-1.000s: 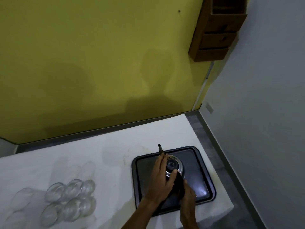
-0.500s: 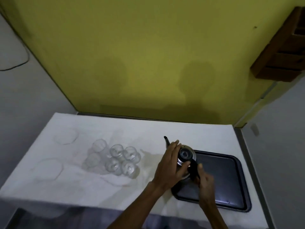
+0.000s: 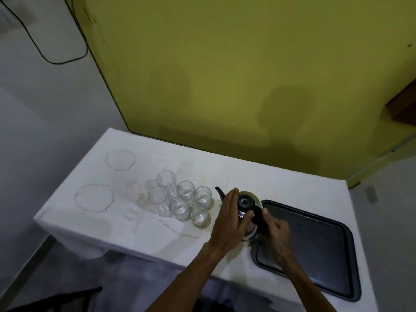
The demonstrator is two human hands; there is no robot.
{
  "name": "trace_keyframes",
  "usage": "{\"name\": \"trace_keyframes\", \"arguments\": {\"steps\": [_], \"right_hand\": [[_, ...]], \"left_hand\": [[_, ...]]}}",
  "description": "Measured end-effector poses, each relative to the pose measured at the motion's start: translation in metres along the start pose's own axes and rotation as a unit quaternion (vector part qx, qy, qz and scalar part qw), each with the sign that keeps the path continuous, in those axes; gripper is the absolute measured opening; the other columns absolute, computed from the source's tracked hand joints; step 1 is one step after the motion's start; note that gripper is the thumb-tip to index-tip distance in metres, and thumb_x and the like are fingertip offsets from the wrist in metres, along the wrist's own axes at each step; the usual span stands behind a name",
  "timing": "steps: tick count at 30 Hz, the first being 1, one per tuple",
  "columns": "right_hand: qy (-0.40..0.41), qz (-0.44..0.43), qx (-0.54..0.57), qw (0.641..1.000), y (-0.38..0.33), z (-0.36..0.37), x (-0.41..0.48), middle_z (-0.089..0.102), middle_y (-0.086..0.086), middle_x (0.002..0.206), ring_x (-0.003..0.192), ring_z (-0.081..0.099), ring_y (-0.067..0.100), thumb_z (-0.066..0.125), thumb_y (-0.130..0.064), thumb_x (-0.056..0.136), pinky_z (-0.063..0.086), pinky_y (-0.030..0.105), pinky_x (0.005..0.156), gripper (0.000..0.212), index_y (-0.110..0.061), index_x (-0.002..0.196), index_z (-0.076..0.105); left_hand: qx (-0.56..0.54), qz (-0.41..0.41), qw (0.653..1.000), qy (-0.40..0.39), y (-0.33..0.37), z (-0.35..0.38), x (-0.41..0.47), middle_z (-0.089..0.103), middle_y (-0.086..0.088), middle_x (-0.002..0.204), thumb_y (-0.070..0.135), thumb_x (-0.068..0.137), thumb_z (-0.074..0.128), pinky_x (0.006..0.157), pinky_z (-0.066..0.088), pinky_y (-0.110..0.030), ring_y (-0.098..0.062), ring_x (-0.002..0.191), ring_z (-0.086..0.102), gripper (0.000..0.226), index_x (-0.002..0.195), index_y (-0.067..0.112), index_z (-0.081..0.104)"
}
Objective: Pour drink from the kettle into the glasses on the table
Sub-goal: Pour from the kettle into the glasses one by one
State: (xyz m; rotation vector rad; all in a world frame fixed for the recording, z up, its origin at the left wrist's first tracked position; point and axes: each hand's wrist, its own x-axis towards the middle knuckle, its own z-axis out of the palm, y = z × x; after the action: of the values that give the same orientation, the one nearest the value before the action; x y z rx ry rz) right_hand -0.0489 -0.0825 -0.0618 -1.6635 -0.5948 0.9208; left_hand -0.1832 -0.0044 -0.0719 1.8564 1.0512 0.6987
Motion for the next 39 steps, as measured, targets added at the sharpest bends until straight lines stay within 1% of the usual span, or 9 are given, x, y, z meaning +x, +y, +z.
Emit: {"name": "trace_keyframes", "arguments": {"steps": [6, 10, 15, 20, 22, 27, 31, 34, 39], "right_hand": [[-0.030, -0.007, -0.056, 0.998, -0.004, -0.002, 0.014, 0.072, 0.001, 0.054, 0.050, 0.064, 0.008, 0.069, -0.065, 0.087, 0.047, 0.031, 0.056, 0.062, -0.006, 0.079, 0.085], [-0.047, -0.003, -0.107, 0.993, 0.002, 0.003, 0.029, 0.058, 0.001, 0.051, 0.049, 0.049, 0.014, 0.066, -0.077, 0.083, 0.038, 0.036, 0.055, 0.085, 0.006, 0.064, 0.070], [-0.033, 0.018, -0.168, 0.985, 0.001, 0.014, 0.046, 0.057, 0.014, 0.053, 0.053, 0.050, 0.017, 0.053, -0.102, 0.061, 0.037, 0.035, 0.057, 0.107, 0.003, 0.066, 0.073], [-0.024, 0.006, -0.227, 0.974, -0.006, 0.020, 0.051, 0.037, -0.008, 0.040, 0.044, 0.035, 0.012, 0.065, -0.072, 0.084, 0.030, 0.034, 0.056, 0.071, -0.019, 0.040, 0.046], [-0.022, 0.007, -0.237, 0.971, -0.004, 0.020, 0.052, 0.035, -0.008, 0.042, 0.046, 0.034, 0.014, 0.067, -0.067, 0.087, 0.029, 0.035, 0.057, 0.071, -0.021, 0.040, 0.042], [-0.026, -0.003, -0.252, 0.967, -0.007, 0.021, 0.055, 0.041, 0.004, 0.051, 0.051, 0.039, 0.018, 0.053, -0.087, 0.069, 0.030, 0.035, 0.058, 0.080, -0.009, 0.049, 0.049], [-0.018, -0.008, -0.253, 0.967, -0.008, 0.019, 0.058, 0.041, 0.007, 0.053, 0.052, 0.039, 0.018, 0.051, -0.095, 0.067, 0.030, 0.035, 0.059, 0.094, -0.002, 0.051, 0.049], [-0.018, -0.010, -0.258, 0.966, -0.006, 0.016, 0.063, 0.043, 0.023, 0.055, 0.054, 0.043, 0.021, 0.044, -0.106, 0.059, 0.032, 0.036, 0.059, 0.121, 0.014, 0.063, 0.057], [-0.027, -0.013, -0.283, 0.959, -0.007, 0.012, 0.069, 0.063, 0.034, 0.068, 0.056, 0.051, 0.021, 0.042, -0.105, 0.065, 0.037, 0.036, 0.061, 0.120, 0.012, 0.071, 0.068]], "left_hand": [[-0.032, -0.048, 0.998, 0.013, -0.008, 0.008, 0.002, 0.024, -0.005, 0.167, 0.078, 0.089, 0.029, 0.119, 0.014, -0.010, -0.008, 0.153, 0.018, 0.097, 0.160, 0.013, 0.020], [-0.038, -0.075, 0.996, 0.032, -0.016, 0.009, 0.004, 0.027, -0.007, 0.165, 0.076, 0.091, 0.032, 0.111, 0.012, 0.001, 0.000, 0.145, 0.019, 0.096, 0.159, 0.010, 0.021], [-0.053, -0.099, 0.993, 0.040, -0.028, 0.009, 0.011, 0.031, -0.010, 0.164, 0.065, 0.098, 0.041, 0.120, 0.025, -0.020, -0.018, 0.151, 0.029, 0.086, 0.159, 0.008, 0.022], [-0.074, -0.097, 0.991, 0.054, -0.033, 0.009, 0.014, 0.036, -0.009, 0.160, 0.077, 0.091, 0.033, 0.116, 0.027, -0.011, -0.012, 0.146, 0.034, 0.096, 0.156, 0.008, 0.026], [-0.083, -0.096, 0.990, 0.053, -0.034, 0.009, 0.015, 0.037, -0.008, 0.159, 0.077, 0.091, 0.033, 0.119, 0.031, -0.022, -0.015, 0.146, 0.035, 0.096, 0.156, 0.008, 0.026], [-0.091, -0.095, 0.990, 0.050, -0.036, 0.009, 0.016, 0.039, 0.001, 0.154, 0.074, 0.093, 0.035, 0.119, 0.036, -0.035, -0.017, 0.145, 0.038, 0.090, 0.155, 0.009, 0.027], [-0.090, -0.110, 0.989, 0.036, -0.040, 0.011, 0.019, 0.045, -0.010, 0.154, 0.069, 0.097, 0.037, 0.115, 0.041, -0.044, -0.023, 0.143, 0.044, 0.081, 0.154, 0.012, 0.029], [-0.092, -0.102, 0.990, 0.026, -0.040, 0.011, 0.022, 0.045, -0.009, 0.154, 0.053, 0.103, 0.042, 0.117, 0.040, -0.039, -0.022, 0.143, 0.044, 0.068, 0.154, 0.010, 0.030], [-0.105, -0.068, 0.992, 0.036, -0.033, 0.008, 0.024, 0.049, 0.000, 0.144, 0.034, 0.106, 0.045, 0.110, 0.041, -0.025, -0.012, 0.132, 0.048, 0.048, 0.147, 0.011, 0.037]]}}
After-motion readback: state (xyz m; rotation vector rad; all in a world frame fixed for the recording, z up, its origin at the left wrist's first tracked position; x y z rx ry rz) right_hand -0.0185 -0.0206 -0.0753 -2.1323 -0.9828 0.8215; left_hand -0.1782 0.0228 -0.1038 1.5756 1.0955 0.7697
